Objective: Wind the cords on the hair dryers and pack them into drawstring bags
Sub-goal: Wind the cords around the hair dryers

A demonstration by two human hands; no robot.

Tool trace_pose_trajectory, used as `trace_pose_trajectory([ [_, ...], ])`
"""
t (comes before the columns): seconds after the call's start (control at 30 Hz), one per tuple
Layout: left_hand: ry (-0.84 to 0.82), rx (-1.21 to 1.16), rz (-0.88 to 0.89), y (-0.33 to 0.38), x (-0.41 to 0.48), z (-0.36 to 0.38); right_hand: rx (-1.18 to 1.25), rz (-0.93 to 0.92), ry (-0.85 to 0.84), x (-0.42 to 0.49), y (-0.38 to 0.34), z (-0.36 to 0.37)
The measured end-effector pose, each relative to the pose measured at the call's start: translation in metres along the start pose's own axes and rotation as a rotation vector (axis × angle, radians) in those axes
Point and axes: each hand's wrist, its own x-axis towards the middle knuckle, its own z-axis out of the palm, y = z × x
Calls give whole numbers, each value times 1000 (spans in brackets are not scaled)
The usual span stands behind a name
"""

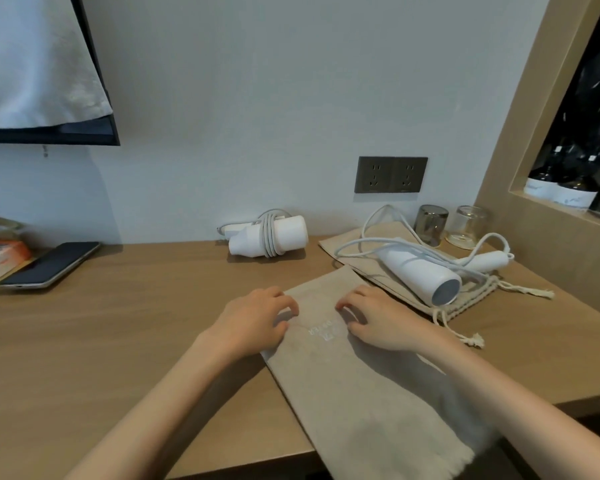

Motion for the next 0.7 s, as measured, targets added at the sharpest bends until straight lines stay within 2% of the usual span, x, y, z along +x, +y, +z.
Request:
trace_pose_trajectory([
  [0.1,33,92,-99,-24,-3,-1,-1,-36,-3,13,-19,9],
  [0.23,-33,127,-202,-56,4,4,-36,-32,-3,37,-41,20],
  [0.4,-28,118,-225,-68,22,6,-39,3,30,58,-47,25],
  [0.5,2,135,-207,-67,29,4,38,-26,11,53,-42,19],
  [0.6,98,135,-176,-57,32,2,157,-59,161,36,-32,2],
  [0.7,199,34,-117,-34,37,-2,111,-54,472,18,-11,-19],
])
